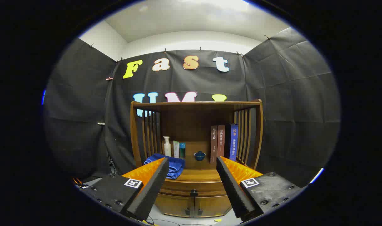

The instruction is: Pull open the drawer, take out the items inside it, and place them on the countertop above the cabinet.

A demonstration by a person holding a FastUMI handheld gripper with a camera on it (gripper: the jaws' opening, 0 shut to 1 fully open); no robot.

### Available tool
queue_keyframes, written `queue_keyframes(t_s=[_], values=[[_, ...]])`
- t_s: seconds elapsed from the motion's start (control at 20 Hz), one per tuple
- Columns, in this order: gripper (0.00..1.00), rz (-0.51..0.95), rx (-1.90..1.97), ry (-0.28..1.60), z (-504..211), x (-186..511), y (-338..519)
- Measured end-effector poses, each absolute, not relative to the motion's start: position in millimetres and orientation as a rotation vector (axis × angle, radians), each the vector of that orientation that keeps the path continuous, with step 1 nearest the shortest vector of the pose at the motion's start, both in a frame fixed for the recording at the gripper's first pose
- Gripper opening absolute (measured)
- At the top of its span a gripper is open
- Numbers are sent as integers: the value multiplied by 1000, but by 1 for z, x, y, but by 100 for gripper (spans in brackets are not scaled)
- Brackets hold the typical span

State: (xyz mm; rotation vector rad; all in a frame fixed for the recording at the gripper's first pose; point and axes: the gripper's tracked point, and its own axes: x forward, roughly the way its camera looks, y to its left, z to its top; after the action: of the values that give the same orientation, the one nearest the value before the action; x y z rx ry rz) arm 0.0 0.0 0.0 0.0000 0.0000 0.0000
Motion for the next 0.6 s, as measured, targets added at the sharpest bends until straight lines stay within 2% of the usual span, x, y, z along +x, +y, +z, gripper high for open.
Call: queue_keyframes(t_s=[0.6], values=[[99,-2,-5,8,-2,0,-3]])
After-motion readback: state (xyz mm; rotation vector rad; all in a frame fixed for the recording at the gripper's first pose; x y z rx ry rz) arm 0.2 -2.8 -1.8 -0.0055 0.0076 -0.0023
